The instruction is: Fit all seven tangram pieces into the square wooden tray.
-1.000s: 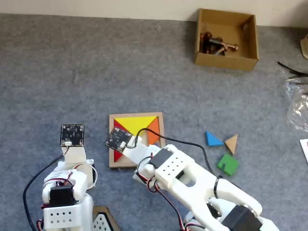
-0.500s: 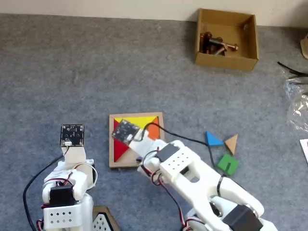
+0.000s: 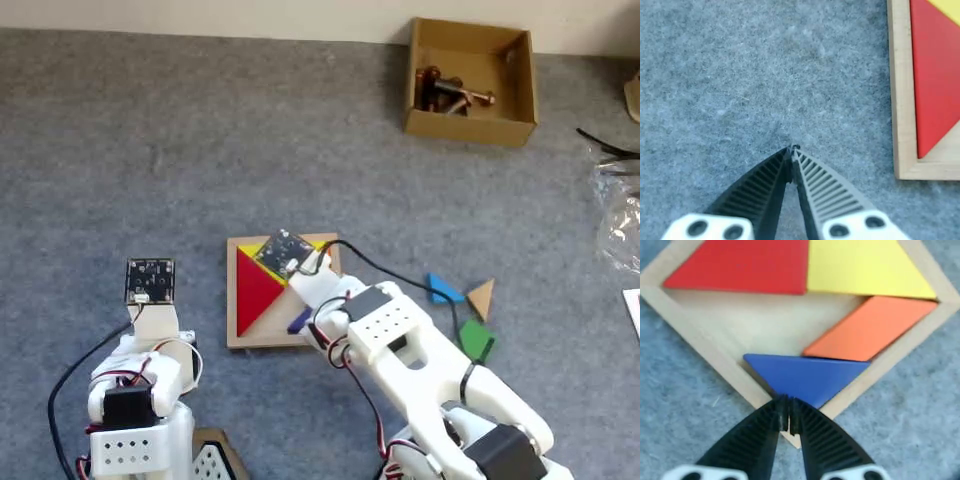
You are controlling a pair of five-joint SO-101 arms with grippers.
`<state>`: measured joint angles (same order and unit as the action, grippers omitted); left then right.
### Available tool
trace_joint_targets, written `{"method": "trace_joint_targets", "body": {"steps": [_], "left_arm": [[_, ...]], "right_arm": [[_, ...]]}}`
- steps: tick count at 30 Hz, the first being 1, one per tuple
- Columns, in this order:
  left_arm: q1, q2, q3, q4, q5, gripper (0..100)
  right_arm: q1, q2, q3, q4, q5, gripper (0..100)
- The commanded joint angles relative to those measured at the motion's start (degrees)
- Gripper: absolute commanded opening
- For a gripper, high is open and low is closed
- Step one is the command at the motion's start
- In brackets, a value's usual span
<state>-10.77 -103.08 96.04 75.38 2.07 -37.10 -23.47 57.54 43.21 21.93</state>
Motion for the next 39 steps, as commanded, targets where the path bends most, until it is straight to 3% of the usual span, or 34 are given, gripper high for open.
{"method": "trace_joint_targets", "body": {"steps": [1,30,36,39], "left_arm": [[-0.5,0.4,1.2,0.4,0.1,0],[-0.5,0.4,1.2,0.4,0.1,0],[-0.5,0.4,1.2,0.4,0.1,0],[-0.5,0.4,1.2,0.4,0.1,0]], "right_arm": [[1.0,-0.3,-1.8,-1.2,0.6,0.5],[8.4,-0.9,-2.8,-0.7,0.4,0.5],[12.4,-0.9,-9.9,10.2,0.2,0.5],[17.1,-0.9,-14.5,15.8,-4.1,0.6]]}}
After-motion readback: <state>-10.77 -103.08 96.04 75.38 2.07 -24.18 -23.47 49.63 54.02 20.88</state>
